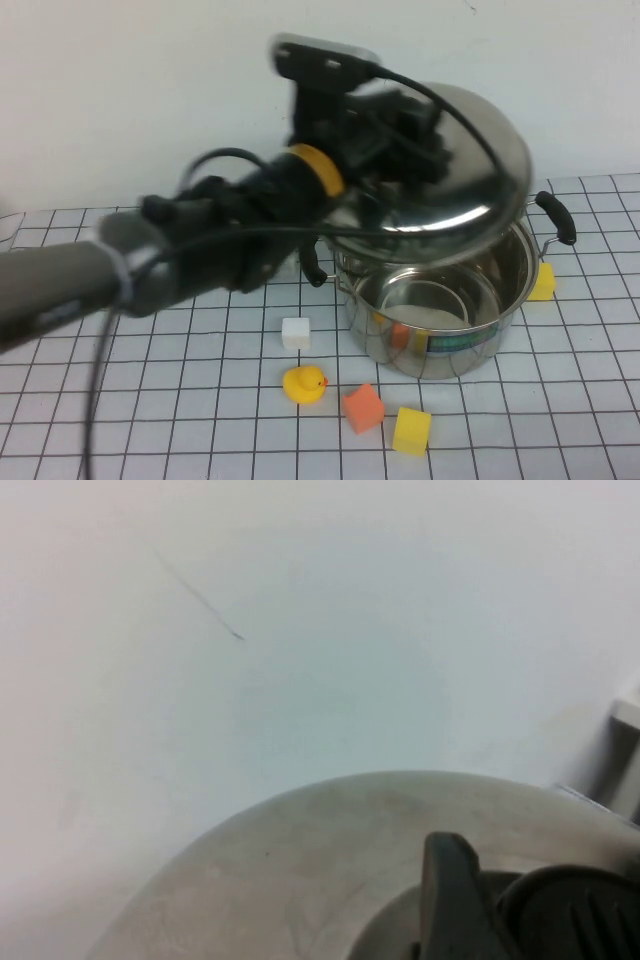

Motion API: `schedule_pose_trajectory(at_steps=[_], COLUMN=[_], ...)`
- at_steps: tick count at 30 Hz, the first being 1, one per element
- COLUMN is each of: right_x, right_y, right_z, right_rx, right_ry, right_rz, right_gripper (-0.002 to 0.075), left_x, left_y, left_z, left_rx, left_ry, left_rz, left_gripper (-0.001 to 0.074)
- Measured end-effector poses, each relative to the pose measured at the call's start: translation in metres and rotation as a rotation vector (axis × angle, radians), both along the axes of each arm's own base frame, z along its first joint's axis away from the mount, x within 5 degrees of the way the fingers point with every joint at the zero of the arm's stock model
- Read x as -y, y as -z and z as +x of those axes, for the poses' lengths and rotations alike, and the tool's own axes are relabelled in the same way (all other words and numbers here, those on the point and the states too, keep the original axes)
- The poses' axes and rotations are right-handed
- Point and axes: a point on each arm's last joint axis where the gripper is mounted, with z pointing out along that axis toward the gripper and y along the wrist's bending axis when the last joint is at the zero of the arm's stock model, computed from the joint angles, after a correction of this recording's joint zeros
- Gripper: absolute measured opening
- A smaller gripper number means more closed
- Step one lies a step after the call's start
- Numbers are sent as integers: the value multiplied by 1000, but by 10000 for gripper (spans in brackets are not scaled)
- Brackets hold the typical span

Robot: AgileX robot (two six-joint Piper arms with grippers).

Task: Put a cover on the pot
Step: Place the pot lid on the pot

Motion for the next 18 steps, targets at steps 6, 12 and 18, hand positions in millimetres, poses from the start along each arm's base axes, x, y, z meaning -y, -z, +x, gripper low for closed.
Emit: schedule_pose_trajectory(at_steps=[6,12,18], right_x=[0,0,0], right_y=[0,0,0], right_z=[0,0,0], right_rx=[0,0,0], right_ry=[0,0,0], right_rz=[0,0,0], right_gripper=[9,9,9], left_x=[33,45,52], left_y=[23,53,73], left_z=[10,24,37], left_rx=[-17,-32,-78], left_ry=[55,58,45], left_rz=[37,103,171], left_gripper=[312,312,312])
